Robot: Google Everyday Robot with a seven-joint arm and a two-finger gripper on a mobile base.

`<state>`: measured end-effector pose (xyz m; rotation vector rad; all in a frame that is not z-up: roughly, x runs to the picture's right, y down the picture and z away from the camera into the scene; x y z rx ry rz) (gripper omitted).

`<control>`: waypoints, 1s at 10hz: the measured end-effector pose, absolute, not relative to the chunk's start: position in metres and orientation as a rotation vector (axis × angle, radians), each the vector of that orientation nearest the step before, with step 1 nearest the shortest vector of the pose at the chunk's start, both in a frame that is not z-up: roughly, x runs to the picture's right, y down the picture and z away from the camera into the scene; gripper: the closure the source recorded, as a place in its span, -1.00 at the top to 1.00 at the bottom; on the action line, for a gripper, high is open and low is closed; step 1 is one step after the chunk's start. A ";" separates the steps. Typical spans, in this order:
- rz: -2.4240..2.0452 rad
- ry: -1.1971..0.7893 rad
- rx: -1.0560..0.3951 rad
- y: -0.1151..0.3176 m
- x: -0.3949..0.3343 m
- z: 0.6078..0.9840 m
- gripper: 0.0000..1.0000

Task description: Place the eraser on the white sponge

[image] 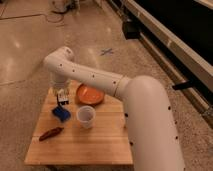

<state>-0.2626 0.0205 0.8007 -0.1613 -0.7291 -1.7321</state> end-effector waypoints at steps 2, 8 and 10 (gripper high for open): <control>-1.750 -0.728 -0.188 0.037 -0.273 0.813 -0.97; -1.758 -0.705 -0.251 0.070 -0.287 0.844 0.18; -1.754 -0.713 -0.272 0.081 -0.289 0.850 0.51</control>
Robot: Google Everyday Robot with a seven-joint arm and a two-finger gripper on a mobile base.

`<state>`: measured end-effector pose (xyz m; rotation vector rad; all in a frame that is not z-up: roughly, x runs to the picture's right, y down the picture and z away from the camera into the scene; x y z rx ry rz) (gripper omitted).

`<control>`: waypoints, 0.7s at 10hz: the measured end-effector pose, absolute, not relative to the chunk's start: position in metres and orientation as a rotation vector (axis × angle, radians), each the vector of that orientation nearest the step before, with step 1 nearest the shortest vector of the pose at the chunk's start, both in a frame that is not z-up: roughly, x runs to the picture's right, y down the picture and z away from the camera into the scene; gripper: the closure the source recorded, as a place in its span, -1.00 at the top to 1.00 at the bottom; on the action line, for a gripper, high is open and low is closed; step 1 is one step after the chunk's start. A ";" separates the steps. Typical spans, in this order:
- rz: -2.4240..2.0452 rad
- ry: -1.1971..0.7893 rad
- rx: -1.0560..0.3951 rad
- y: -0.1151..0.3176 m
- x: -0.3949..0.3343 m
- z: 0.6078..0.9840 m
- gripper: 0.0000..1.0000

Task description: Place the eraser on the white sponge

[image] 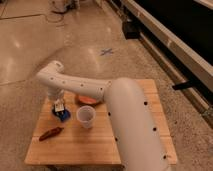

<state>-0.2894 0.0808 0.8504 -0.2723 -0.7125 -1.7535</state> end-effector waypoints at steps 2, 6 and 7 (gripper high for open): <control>-1.755 -0.723 -0.293 0.090 -0.292 0.855 0.60; -1.743 -0.719 -0.334 0.096 -0.286 0.865 0.60; -1.732 -0.724 -0.342 0.095 -0.284 0.865 0.60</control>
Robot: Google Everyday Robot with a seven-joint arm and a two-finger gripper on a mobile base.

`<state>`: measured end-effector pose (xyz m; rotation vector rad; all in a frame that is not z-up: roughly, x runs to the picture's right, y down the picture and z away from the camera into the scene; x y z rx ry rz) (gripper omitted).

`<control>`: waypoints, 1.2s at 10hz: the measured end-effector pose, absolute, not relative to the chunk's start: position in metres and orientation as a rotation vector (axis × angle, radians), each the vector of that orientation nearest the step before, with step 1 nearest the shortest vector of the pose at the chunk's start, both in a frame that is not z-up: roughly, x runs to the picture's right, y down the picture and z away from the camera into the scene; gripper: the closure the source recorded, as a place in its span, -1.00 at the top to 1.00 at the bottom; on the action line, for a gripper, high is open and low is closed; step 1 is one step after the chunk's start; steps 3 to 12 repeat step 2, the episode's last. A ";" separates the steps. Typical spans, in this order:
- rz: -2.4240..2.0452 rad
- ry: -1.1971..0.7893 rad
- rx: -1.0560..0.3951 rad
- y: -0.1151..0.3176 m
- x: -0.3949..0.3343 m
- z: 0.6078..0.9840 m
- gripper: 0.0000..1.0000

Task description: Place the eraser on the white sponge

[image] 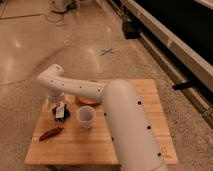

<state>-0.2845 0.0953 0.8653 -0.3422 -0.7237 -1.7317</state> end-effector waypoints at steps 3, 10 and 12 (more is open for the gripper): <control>-1.660 -0.787 -0.350 0.088 -0.286 0.857 0.60; -1.660 -0.787 -0.350 0.088 -0.286 0.857 0.60; -1.660 -0.787 -0.350 0.088 -0.286 0.857 0.60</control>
